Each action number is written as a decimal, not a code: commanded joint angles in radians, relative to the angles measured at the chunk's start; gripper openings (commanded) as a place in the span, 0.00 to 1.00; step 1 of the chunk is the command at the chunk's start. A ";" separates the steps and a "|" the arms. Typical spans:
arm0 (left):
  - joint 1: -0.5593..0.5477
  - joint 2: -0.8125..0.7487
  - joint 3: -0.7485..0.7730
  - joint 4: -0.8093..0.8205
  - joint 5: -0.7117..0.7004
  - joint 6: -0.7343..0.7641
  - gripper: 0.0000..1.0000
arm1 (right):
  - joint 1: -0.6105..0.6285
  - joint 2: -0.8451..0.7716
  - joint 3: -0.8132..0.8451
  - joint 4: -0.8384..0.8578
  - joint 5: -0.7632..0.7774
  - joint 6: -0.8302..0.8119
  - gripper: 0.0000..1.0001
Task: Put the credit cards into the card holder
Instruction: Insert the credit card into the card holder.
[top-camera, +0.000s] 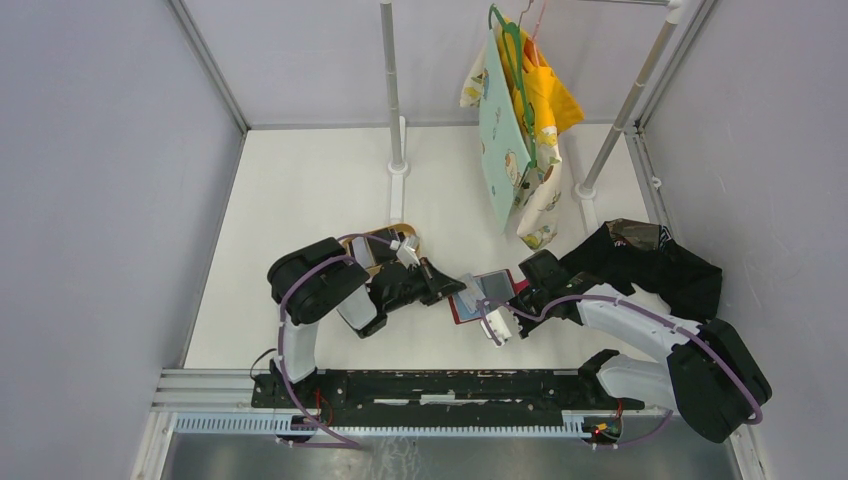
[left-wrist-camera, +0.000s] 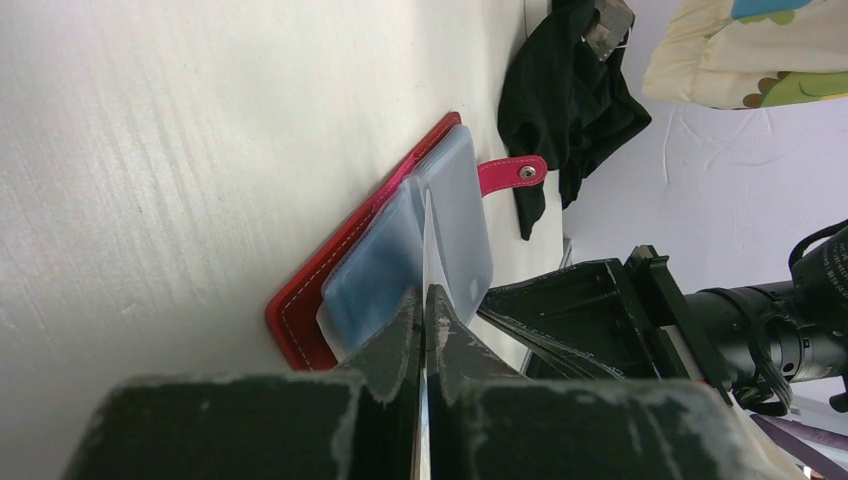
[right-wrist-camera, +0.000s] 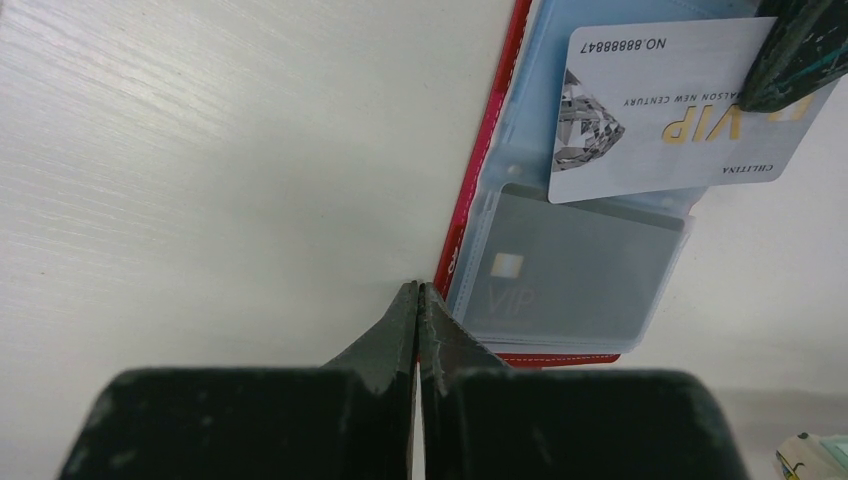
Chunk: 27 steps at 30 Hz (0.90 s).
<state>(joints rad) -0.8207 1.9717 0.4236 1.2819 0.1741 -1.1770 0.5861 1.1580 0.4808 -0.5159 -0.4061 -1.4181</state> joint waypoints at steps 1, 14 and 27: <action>-0.013 -0.022 0.021 -0.023 -0.031 0.015 0.02 | -0.006 0.019 0.003 -0.042 0.027 0.009 0.03; -0.033 0.010 0.053 -0.022 -0.024 0.001 0.02 | -0.005 0.020 0.003 -0.042 0.028 0.011 0.03; -0.049 -0.017 0.083 -0.194 -0.045 -0.035 0.02 | -0.005 0.020 0.002 -0.044 0.028 0.010 0.03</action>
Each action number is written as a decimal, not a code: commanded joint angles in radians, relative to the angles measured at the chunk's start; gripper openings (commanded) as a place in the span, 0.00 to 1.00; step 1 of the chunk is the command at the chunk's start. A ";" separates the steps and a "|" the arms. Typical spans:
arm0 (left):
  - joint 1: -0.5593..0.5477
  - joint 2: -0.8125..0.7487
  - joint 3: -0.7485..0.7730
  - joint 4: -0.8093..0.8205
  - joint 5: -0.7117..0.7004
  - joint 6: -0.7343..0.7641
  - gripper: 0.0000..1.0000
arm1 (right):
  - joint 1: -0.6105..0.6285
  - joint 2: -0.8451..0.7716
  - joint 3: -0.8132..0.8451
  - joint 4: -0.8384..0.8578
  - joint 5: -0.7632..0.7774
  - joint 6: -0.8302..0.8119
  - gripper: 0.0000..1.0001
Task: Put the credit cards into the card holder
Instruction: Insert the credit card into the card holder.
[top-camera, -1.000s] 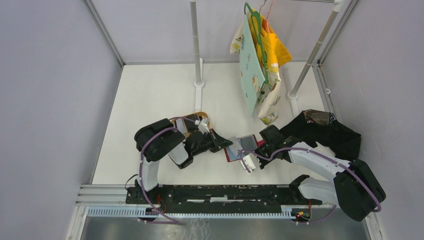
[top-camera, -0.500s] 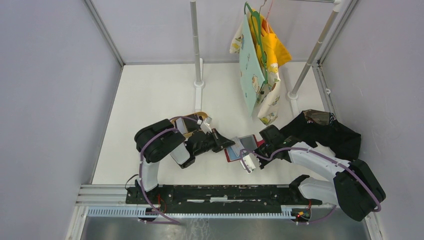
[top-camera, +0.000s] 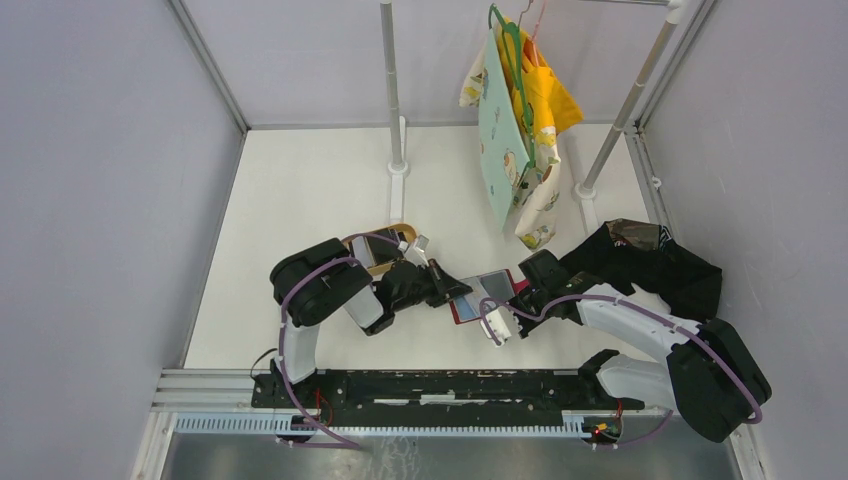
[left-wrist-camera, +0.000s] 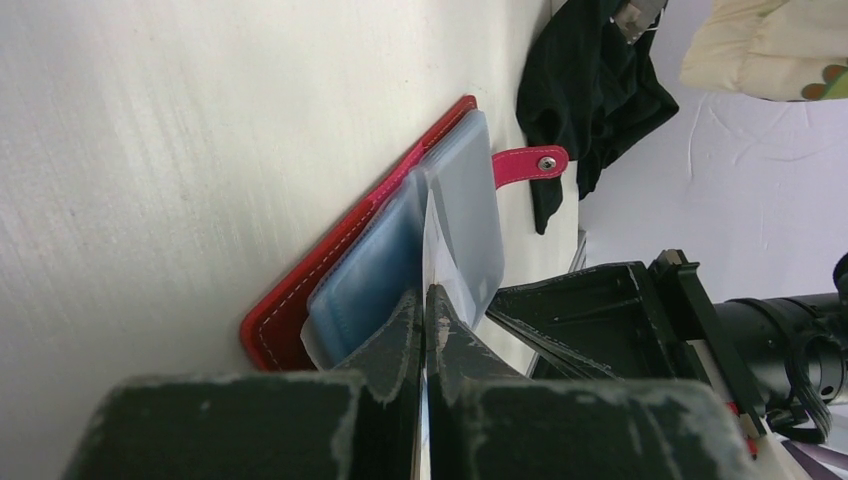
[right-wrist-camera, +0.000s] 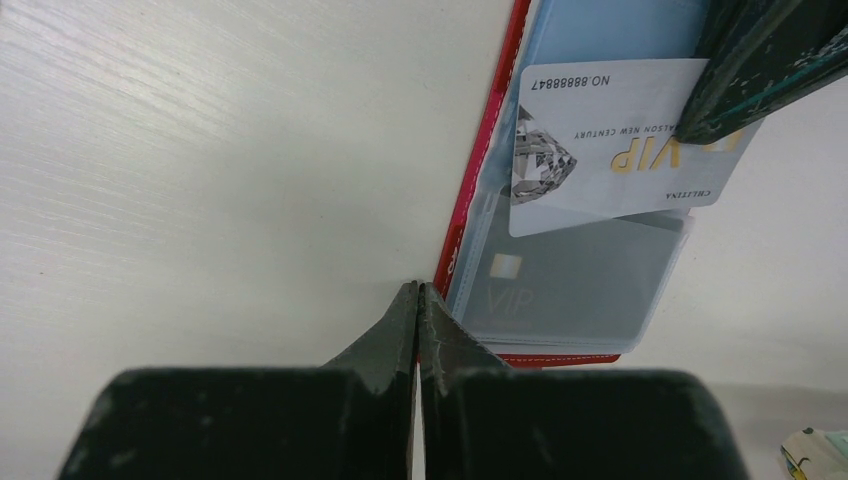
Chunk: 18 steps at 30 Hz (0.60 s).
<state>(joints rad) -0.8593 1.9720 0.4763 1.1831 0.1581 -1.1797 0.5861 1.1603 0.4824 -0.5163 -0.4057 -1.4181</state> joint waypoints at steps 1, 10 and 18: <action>-0.013 -0.021 0.038 -0.120 -0.030 -0.031 0.02 | -0.005 0.018 0.002 -0.043 0.028 0.011 0.03; -0.020 -0.040 0.073 -0.229 -0.042 -0.022 0.02 | -0.005 0.019 0.001 -0.044 0.029 0.011 0.03; -0.020 -0.037 0.083 -0.260 -0.022 -0.028 0.02 | -0.005 0.018 0.001 -0.044 0.030 0.010 0.03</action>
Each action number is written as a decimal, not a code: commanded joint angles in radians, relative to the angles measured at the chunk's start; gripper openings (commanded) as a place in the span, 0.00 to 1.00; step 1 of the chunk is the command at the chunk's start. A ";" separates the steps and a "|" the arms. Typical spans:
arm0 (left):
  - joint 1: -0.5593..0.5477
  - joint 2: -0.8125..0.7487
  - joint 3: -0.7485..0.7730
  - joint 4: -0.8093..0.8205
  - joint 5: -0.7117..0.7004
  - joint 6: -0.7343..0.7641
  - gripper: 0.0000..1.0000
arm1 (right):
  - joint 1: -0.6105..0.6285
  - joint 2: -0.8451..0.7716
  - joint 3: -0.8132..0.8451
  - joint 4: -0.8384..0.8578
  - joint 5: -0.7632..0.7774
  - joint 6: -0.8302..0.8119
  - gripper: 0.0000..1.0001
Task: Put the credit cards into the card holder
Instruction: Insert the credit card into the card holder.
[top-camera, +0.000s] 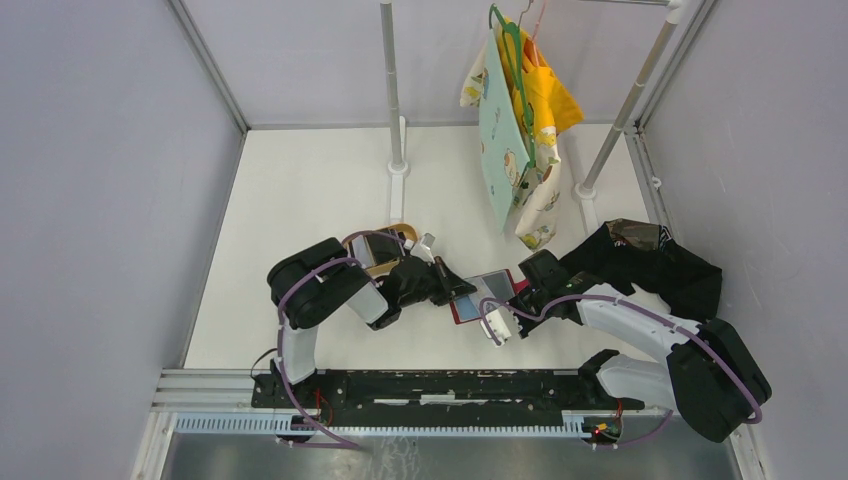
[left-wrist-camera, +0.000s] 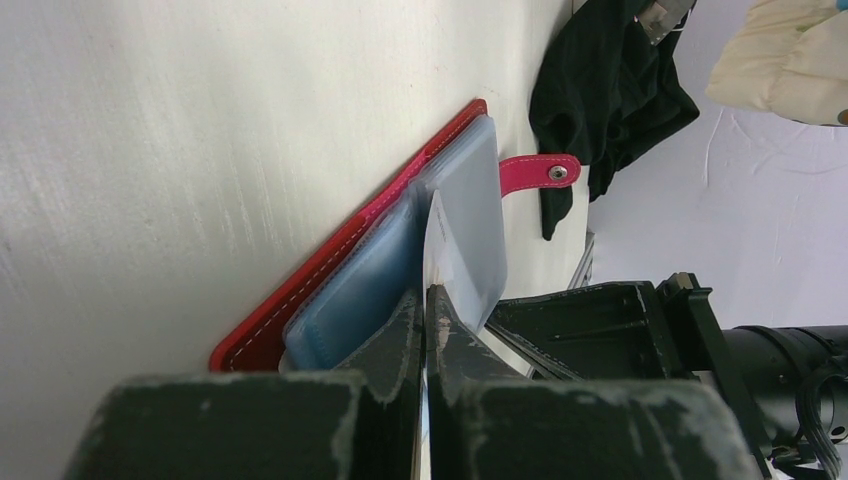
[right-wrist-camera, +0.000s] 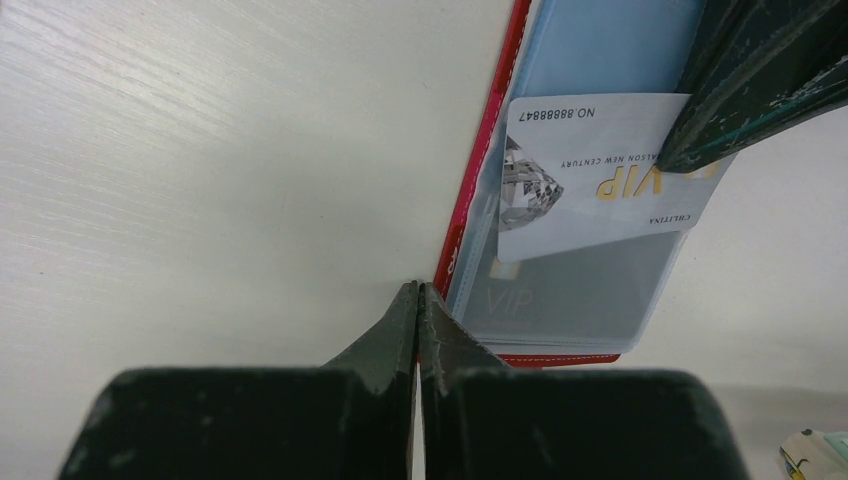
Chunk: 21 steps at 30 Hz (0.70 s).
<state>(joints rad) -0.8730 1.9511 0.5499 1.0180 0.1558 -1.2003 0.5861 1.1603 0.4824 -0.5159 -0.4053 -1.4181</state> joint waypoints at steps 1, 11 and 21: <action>-0.008 -0.015 0.012 -0.099 -0.018 -0.007 0.02 | -0.005 0.018 0.001 -0.044 0.031 0.010 0.03; -0.003 -0.018 0.029 -0.142 0.017 -0.009 0.02 | -0.005 0.018 -0.001 -0.044 0.033 0.009 0.04; 0.008 -0.034 0.037 -0.206 0.049 0.002 0.02 | -0.006 0.019 -0.001 -0.040 0.039 0.012 0.04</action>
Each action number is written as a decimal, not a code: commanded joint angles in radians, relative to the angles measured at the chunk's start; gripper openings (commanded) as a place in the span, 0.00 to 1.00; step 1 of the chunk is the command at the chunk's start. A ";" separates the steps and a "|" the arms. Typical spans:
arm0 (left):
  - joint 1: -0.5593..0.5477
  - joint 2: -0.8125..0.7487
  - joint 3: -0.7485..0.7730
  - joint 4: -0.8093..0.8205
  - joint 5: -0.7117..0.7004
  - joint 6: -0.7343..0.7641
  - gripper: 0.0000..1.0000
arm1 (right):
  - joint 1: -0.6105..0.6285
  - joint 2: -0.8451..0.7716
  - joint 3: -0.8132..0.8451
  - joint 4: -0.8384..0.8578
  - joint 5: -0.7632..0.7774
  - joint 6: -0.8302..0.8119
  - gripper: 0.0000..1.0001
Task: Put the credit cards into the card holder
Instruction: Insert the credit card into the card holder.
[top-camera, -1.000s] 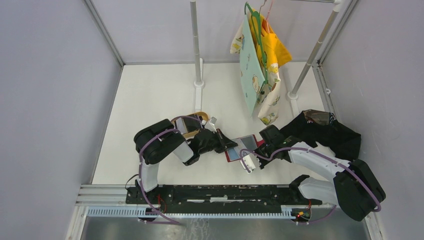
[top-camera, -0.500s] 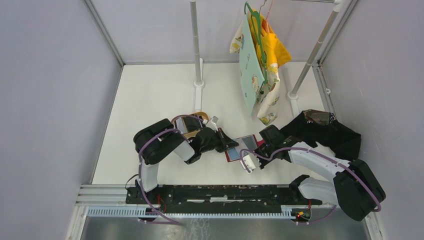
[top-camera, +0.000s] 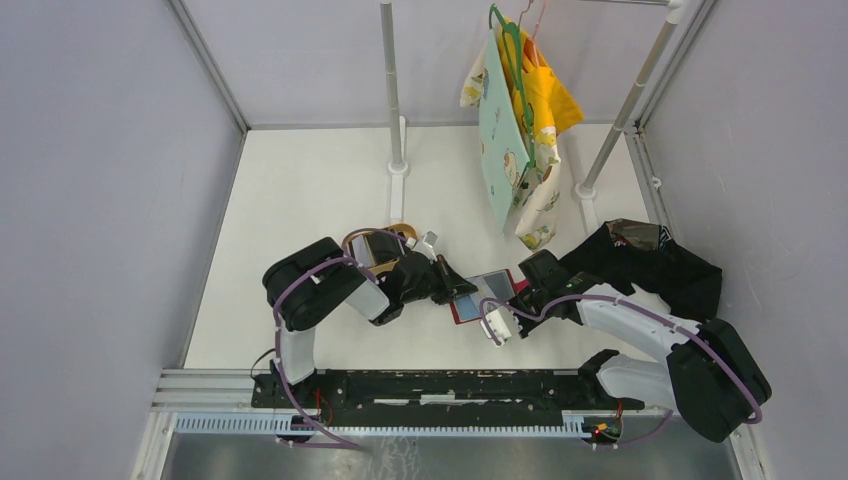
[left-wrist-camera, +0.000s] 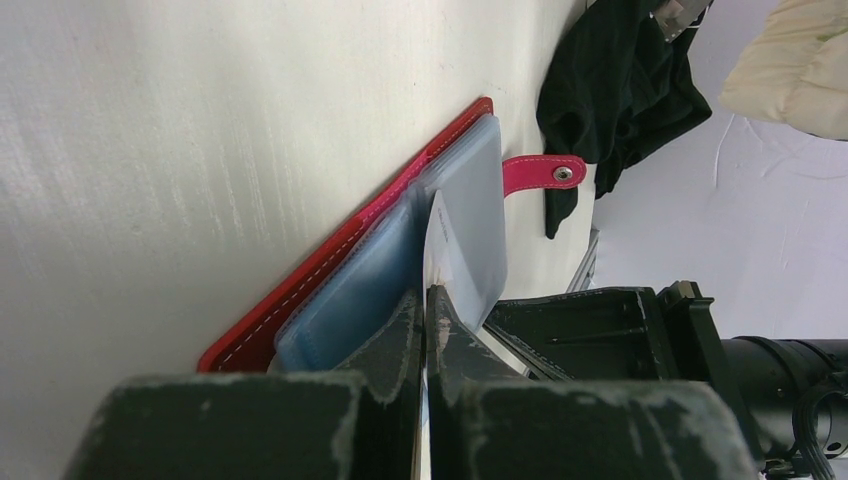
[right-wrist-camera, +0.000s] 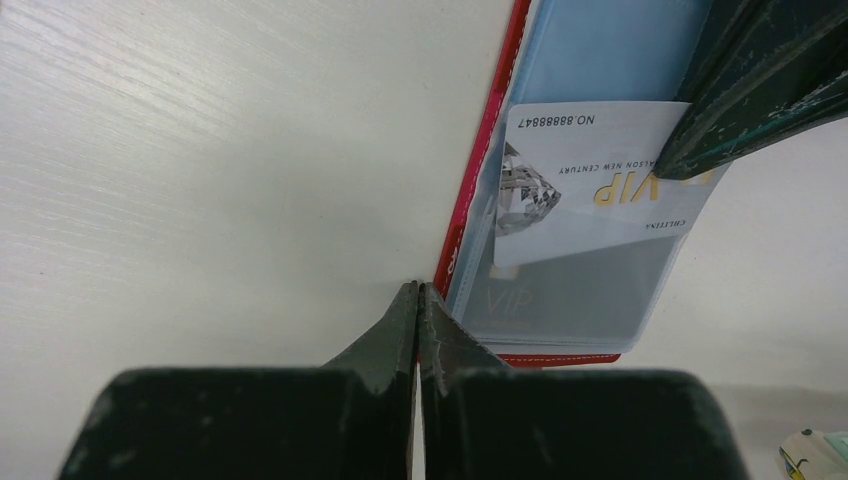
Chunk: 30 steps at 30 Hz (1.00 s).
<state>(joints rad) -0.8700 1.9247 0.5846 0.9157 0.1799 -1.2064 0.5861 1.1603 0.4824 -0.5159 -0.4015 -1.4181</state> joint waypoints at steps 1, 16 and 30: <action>0.006 -0.008 0.002 -0.105 0.028 0.008 0.02 | -0.005 0.020 -0.001 -0.040 0.035 0.012 0.04; 0.018 -0.005 0.022 -0.147 0.068 0.029 0.02 | -0.005 0.021 -0.002 -0.039 0.039 0.013 0.04; 0.026 0.037 0.086 -0.185 0.111 0.063 0.02 | -0.006 0.021 -0.003 -0.039 0.039 0.014 0.04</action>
<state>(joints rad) -0.8433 1.9308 0.6456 0.8230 0.2661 -1.2045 0.5861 1.1606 0.4824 -0.5159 -0.3977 -1.4181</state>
